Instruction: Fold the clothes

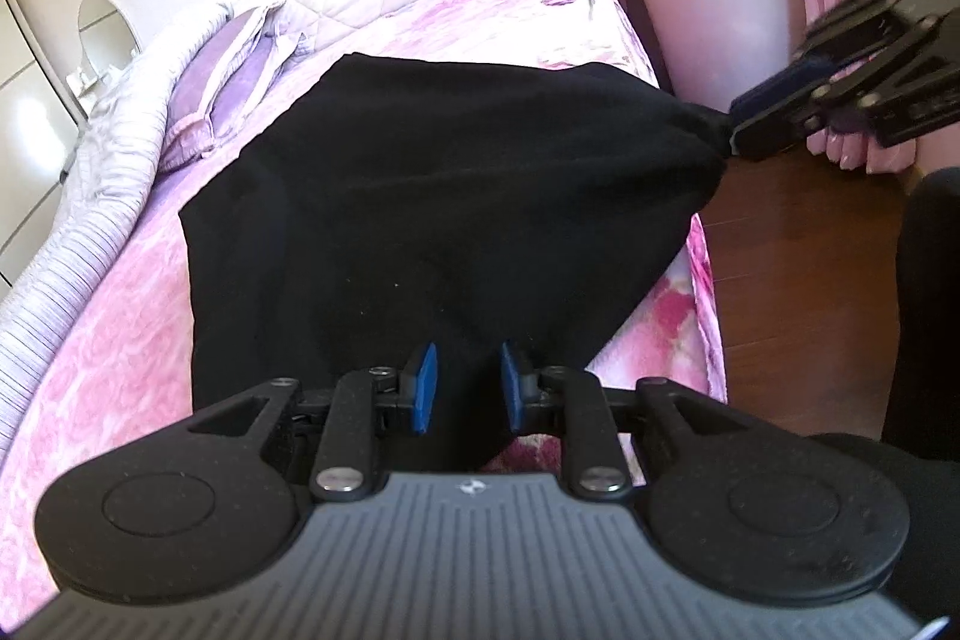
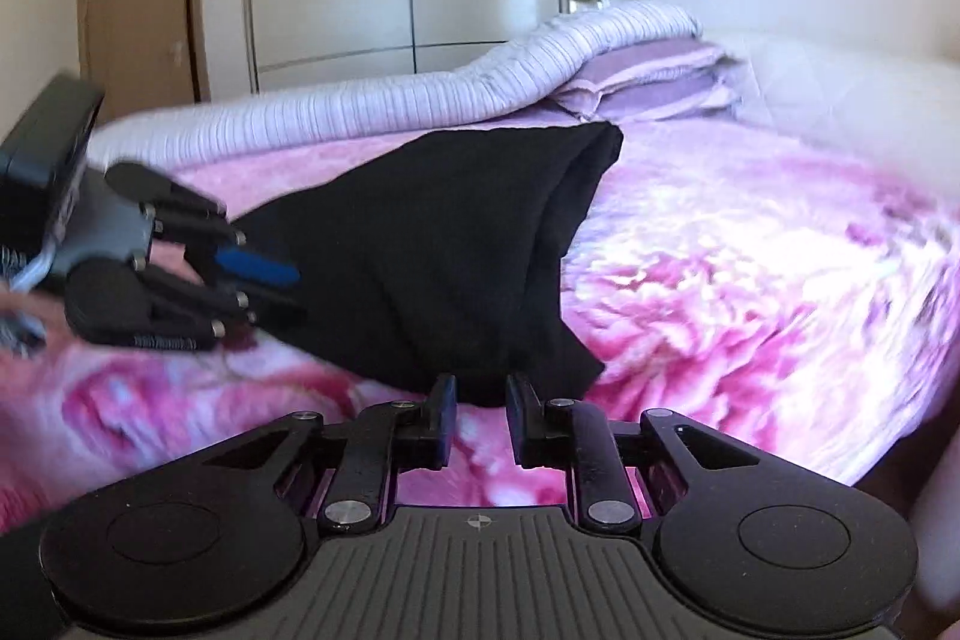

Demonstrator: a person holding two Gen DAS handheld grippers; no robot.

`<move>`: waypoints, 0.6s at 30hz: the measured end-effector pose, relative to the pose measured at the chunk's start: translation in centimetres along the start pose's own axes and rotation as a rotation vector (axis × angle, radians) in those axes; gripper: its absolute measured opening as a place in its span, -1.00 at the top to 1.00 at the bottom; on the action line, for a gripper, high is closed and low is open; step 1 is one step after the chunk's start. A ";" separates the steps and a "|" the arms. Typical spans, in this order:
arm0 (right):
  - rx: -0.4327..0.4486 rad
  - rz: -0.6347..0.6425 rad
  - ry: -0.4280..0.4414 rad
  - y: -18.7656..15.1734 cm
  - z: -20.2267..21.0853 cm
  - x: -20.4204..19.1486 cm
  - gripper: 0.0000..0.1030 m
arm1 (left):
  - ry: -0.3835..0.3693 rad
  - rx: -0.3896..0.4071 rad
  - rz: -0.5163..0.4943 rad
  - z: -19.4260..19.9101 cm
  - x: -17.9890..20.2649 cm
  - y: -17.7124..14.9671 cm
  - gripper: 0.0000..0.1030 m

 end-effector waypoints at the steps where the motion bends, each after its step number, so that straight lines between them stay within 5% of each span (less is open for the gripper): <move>1: -0.001 -0.028 0.004 0.0 -0.2 0.2 0.63 | -0.001 0.001 -0.002 0.0 0.0 -0.1 0.62; 5: -0.023 -0.045 0.020 -0.1 -1.6 0.3 0.63 | 0.002 0.007 0.001 0.0 0.2 -0.3 0.62; 7: -0.072 0.024 -0.012 -0.3 -2.0 0.1 0.99 | 0.003 0.010 -0.003 0.1 0.3 -0.5 0.62; 10: -0.128 0.184 -0.210 -1.2 -2.9 2.7 1.00 | 0.004 0.006 -0.032 0.0 0.3 -0.4 0.62; 12: -0.137 0.067 -0.248 -1.1 -2.1 6.5 1.00 | 0.002 0.008 -0.037 0.0 0.3 -0.5 0.62; 17: -0.081 0.068 -0.097 -0.3 1.4 3.7 0.96 | 0.000 0.027 -0.030 0.5 0.1 -0.7 0.62; 18: -0.084 0.046 -0.070 -0.5 1.5 2.9 0.72 | 0.009 0.024 -0.041 0.8 0.0 -0.8 0.62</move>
Point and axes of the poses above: each gripper's, at about its wrist camera, not at the fingertips, and z roughly against the way its jaws point, x to its right, y to its top, the point moved 8 cm from there along -z, roughly the way its jaws point
